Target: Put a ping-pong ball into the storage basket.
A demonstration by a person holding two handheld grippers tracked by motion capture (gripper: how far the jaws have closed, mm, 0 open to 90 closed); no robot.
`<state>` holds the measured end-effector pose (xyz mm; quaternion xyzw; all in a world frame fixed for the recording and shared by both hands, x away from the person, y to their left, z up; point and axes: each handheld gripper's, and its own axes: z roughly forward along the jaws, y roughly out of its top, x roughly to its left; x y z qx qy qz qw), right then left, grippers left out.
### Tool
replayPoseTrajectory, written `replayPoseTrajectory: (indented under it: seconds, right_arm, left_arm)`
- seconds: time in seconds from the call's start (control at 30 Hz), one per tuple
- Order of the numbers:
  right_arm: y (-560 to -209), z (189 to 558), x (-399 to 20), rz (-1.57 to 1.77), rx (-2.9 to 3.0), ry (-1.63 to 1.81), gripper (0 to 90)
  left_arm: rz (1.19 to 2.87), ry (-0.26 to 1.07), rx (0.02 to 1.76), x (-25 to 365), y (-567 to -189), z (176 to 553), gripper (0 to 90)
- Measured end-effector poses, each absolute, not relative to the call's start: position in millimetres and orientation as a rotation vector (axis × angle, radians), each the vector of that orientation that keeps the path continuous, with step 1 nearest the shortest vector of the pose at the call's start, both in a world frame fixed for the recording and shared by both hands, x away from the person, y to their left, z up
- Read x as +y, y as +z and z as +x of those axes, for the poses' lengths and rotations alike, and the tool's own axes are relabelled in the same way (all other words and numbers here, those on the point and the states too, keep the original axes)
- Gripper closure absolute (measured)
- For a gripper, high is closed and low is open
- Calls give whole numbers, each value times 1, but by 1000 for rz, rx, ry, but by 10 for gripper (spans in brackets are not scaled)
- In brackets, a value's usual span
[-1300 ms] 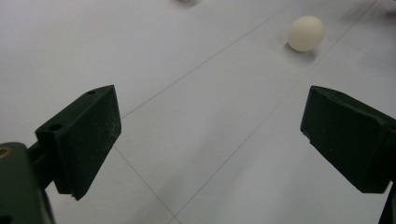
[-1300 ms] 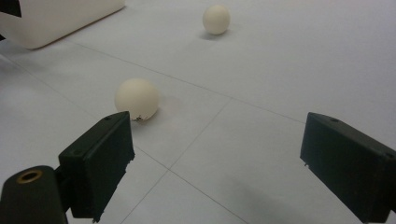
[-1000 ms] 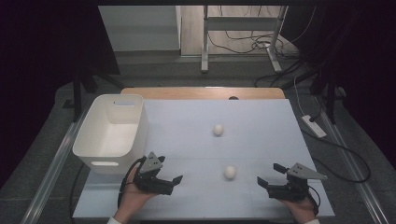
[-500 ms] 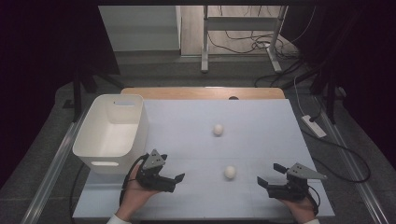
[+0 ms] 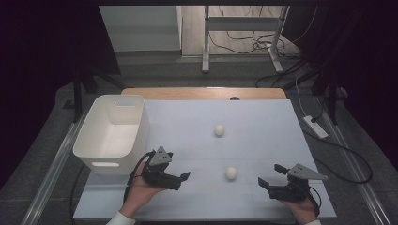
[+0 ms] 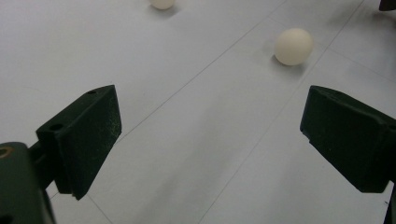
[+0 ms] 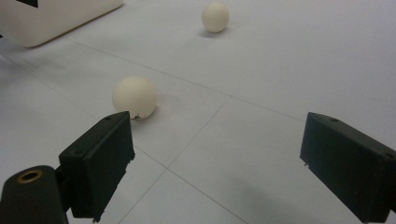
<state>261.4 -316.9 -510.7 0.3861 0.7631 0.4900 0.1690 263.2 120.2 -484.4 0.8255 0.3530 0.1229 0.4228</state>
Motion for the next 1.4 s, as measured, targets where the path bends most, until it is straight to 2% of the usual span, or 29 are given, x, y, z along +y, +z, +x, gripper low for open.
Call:
replayPoseTrajectory:
  seconds: [0.57,1.4]
  right_arm:
    - [-511,262,-317,1102,2180,1388,101]
    - [-512,262,-317,1101,2184,1378,103]
  left_arm:
    - [2070,337,874,112,-483,271,23]
    - [2082,324,841,95,-479,294,30]
